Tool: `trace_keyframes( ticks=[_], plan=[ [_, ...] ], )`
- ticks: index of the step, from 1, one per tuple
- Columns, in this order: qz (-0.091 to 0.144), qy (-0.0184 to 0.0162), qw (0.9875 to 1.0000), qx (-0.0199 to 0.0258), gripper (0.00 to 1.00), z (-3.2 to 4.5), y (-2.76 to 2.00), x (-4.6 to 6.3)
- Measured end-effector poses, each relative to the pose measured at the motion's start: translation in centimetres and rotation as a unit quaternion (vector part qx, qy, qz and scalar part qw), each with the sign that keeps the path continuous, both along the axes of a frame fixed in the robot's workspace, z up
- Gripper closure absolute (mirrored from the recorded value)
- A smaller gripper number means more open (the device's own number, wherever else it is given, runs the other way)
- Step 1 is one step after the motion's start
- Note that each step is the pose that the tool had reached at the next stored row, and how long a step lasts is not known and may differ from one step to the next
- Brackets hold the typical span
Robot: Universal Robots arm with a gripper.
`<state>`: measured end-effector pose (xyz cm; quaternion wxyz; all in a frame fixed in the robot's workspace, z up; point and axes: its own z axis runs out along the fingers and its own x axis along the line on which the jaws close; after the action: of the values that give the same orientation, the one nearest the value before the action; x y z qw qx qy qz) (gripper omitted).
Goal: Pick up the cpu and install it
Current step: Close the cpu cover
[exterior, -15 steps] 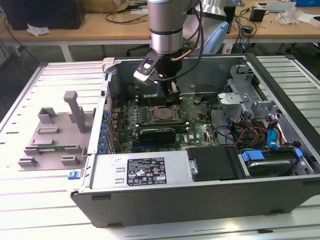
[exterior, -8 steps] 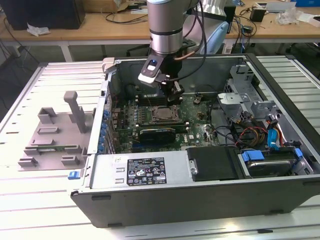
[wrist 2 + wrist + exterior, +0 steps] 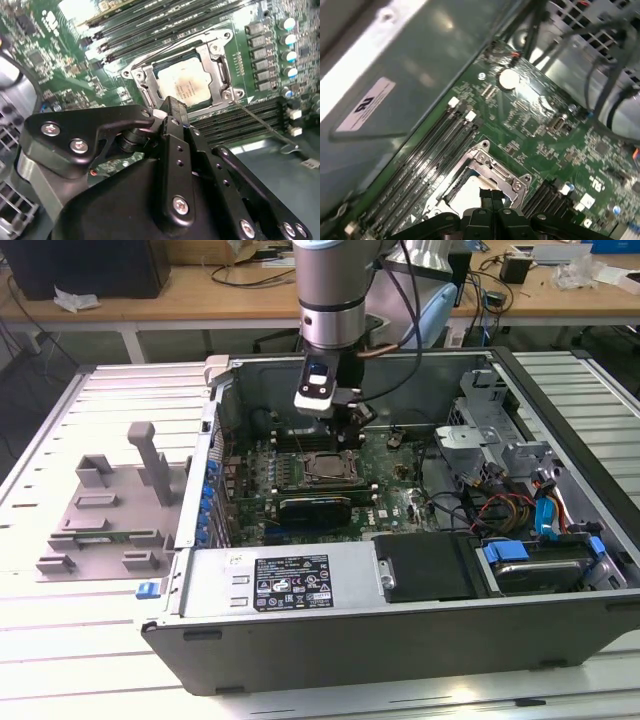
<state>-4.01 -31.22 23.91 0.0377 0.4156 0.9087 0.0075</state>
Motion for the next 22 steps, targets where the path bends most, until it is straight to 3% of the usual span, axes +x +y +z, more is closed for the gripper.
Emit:
trace_keyframes(
  ticks=[2, 5, 7, 8, 10, 12, 14, 16, 18, 19, 20, 21, 22],
  plan=[
    [0.024, 0.0000, 0.9997, -0.0003, 0.89, 0.00, 0.00, 0.00],
    [0.062, 0.0000, 0.9981, -0.0006, 0.89, -0.01, 0.00, 0.00],
    [0.105, 0.0004, 0.9945, -0.0010, 0.89, -0.03, 0.00, 0.00],
    [0.126, 0.0012, 0.9921, -0.0018, 0.89, -0.05, 0.00, 0.00],
    [0.144, 0.0019, 0.9895, -0.0026, 0.89, -0.06, 0.00, 0.00],
    [0.178, 0.0032, 0.9841, -0.0040, 0.89, -0.09, 0.00, 0.00],
    [0.214, 0.0048, 0.9768, -0.0051, 0.89, -0.13, 0.00, 0.00],
    [0.233, 0.0057, 0.9724, -0.0056, 0.89, -0.15, 0.00, 0.00],
    [0.255, 0.0069, 0.9670, -0.0064, 0.89, -0.17, 0.00, 0.00],
    [0.268, 0.0077, 0.9633, -0.0068, 0.89, -0.19, 0.00, 0.00],
    [0.277, 0.0083, 0.9609, -0.0072, 0.89, -0.20, 0.00, 0.00],
    [0.298, 0.0102, 0.9544, -0.0083, 0.89, -0.24, 0.00, 0.00],
    [0.314, 0.0125, 0.9493, -0.0095, 0.89, -0.25, 0.00, 0.00]
  ],
)
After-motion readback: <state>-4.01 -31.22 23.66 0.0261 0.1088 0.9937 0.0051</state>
